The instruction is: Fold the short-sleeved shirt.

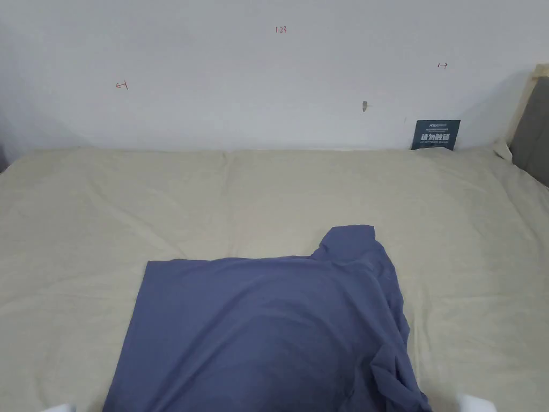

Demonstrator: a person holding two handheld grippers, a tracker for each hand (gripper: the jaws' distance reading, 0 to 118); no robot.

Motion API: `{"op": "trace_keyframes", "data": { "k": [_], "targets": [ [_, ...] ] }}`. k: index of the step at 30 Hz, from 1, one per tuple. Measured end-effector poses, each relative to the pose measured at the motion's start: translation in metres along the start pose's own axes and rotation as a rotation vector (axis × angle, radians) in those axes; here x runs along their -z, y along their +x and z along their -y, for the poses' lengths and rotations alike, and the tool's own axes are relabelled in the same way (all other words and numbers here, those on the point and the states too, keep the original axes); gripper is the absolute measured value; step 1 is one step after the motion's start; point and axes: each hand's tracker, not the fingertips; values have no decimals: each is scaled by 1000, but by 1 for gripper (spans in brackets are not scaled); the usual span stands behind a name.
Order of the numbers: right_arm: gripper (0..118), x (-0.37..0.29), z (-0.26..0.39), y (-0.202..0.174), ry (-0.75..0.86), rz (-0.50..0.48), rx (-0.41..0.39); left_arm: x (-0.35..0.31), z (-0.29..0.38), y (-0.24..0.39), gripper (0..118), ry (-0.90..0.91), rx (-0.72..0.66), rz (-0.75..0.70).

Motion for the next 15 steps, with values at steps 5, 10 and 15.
{"op": "trace_keyframes", "data": {
  "k": [5, 10, 15],
  "targets": [
    [5, 2, 6, -2, 0, 35, -8, -1, 4, 8, 6, -7, 30, -13],
    [77, -33, -18, -23, 81, 13, -51, -28, -9, 16, 79, 30, -20, 23],
    [90, -94, -60, -56, 360, -27, -135, -89, -47, 50, 86, 261, 47, 98]
  ]
}}
